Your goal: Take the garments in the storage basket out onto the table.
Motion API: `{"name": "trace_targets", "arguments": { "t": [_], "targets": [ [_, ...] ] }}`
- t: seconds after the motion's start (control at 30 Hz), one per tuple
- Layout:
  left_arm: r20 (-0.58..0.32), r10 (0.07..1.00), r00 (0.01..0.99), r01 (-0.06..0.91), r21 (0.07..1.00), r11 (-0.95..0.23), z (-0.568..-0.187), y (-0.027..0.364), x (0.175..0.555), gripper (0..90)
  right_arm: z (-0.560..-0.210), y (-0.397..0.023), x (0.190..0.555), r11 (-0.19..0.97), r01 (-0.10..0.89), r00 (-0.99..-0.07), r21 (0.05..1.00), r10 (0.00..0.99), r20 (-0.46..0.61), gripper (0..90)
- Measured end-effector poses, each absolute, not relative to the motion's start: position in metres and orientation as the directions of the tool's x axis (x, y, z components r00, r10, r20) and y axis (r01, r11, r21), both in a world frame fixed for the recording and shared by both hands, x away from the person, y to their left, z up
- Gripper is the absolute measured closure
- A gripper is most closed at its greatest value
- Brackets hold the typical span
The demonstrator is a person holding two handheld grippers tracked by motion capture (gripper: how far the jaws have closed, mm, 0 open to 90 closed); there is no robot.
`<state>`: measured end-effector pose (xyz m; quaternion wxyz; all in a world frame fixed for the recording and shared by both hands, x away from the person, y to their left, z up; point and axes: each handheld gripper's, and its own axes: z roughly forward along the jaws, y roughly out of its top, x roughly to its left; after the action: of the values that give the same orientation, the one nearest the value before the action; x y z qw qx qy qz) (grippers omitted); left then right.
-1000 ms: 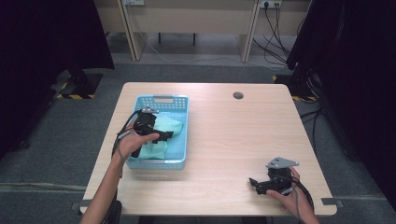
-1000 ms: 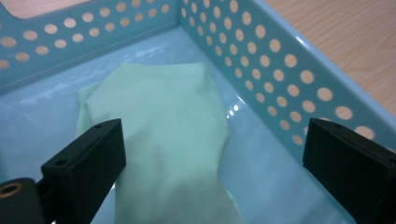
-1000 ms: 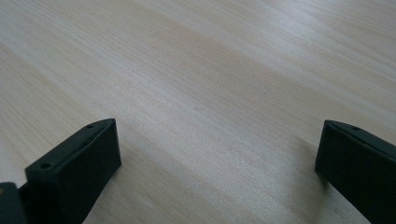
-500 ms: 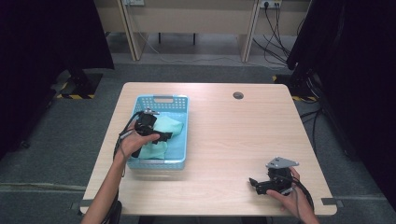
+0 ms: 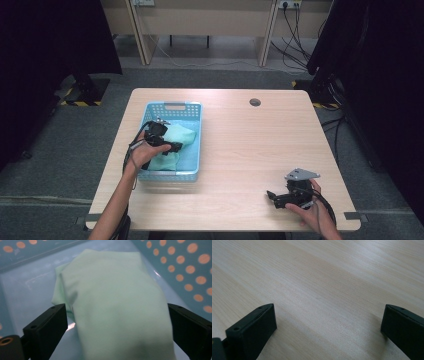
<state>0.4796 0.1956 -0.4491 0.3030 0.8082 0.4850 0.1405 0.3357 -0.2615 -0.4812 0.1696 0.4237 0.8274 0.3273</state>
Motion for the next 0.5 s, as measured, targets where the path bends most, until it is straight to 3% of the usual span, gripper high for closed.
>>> {"name": "trace_targets", "arguments": {
  "t": [0.5],
  "targets": [
    [-0.028, 0.872, 0.489, 0.724, 0.571, -0.387, -0.467, 0.190, 0.483, 9.5, -0.481, -0.262, 0.336, 0.427, 0.590, -0.584, 0.685, 0.812, -0.003, 0.3]
  ]
}}
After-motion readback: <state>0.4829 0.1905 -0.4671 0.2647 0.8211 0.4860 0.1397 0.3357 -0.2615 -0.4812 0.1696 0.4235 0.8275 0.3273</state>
